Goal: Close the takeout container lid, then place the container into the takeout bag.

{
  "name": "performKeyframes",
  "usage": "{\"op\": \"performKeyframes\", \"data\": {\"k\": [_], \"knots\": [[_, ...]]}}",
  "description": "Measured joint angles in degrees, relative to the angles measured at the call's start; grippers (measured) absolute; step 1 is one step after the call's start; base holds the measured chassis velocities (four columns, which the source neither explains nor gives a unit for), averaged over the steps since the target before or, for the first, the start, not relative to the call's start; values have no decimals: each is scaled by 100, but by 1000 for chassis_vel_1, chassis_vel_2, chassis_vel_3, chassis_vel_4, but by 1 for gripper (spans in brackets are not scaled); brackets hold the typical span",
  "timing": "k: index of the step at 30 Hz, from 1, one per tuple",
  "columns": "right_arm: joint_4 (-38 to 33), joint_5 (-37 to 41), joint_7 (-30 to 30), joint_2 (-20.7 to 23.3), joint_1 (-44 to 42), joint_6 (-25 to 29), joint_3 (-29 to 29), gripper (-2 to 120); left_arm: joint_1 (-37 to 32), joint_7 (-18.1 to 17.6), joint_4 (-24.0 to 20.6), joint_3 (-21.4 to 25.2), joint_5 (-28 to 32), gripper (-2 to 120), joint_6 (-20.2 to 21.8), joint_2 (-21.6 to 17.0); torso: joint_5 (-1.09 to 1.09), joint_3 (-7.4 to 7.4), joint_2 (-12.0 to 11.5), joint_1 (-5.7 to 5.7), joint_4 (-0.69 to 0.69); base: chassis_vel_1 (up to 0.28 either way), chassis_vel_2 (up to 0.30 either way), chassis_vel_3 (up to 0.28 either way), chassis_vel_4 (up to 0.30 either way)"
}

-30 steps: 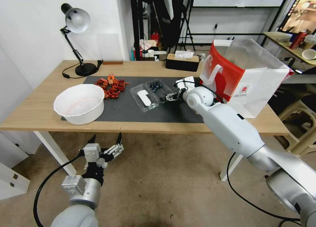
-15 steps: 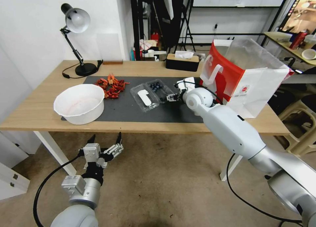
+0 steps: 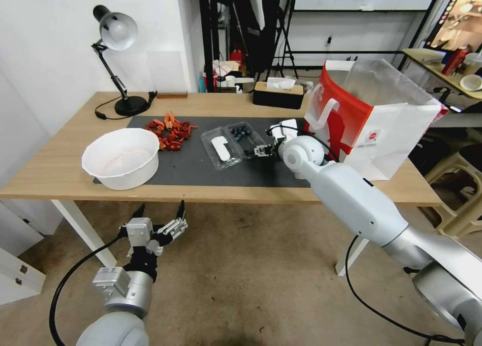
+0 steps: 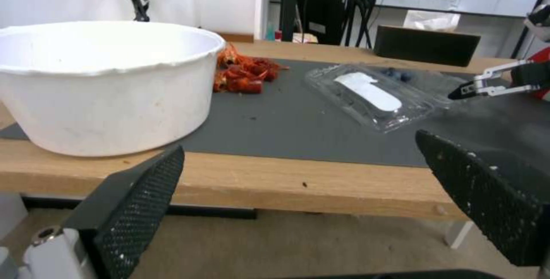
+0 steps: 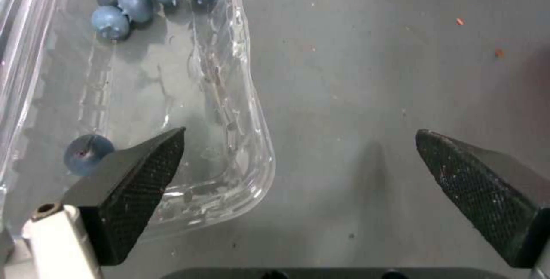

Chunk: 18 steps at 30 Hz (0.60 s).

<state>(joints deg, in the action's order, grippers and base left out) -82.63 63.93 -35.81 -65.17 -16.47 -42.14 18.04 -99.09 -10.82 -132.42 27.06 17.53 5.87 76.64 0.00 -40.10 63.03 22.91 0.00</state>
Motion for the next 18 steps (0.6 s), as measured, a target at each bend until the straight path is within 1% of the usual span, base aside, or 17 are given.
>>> {"op": "performKeyframes", "data": {"k": [3,13,18], "knots": [[-41,112,-148,2,-37,0,2,100,-3,0,2,-9,-25,100,-18,4,0,0,0,0,0,0,0,0,0],[-175,287,-312,34,-176,0,-31,100,-16,-7,-14,-2,-66,100,-32,3,0,0,0,0,0,0,0,0,0],[-274,420,-538,27,-228,0,-41,100,-29,-12,-15,-5,-98,100,-53,16,0,0,0,0,0,0,0,0,0]]}}
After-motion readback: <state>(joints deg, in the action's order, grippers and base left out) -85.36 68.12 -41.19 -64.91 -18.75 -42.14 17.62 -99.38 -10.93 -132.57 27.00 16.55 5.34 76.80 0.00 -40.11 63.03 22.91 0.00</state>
